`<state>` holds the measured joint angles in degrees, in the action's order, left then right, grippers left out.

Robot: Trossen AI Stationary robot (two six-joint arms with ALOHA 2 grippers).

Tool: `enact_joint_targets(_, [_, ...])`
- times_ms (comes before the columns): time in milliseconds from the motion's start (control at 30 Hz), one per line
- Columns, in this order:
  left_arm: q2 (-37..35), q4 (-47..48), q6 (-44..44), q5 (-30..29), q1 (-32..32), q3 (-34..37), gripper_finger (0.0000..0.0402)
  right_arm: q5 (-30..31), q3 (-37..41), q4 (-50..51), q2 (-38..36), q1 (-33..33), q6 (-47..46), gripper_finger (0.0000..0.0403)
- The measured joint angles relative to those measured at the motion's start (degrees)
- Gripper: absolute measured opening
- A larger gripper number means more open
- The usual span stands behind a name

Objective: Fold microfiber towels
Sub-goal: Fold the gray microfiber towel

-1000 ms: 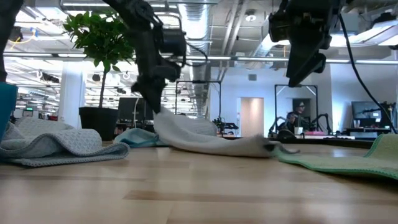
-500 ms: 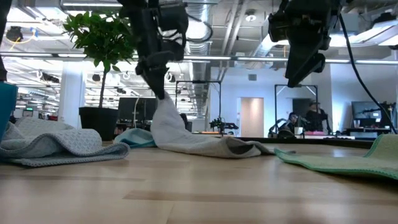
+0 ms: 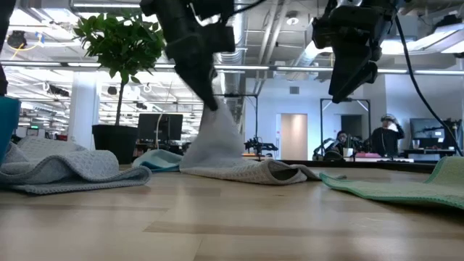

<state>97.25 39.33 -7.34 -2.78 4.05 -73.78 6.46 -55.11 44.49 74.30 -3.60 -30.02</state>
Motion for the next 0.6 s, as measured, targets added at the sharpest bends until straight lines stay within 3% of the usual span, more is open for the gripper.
enact_joint_targets(600, [6.10, -7.05, -5.26, 2.62, -7.87, -0.37, 0.0000, 2.73, 0.02, -1.08, -0.02, 0.00, -0.02, 0.0205])
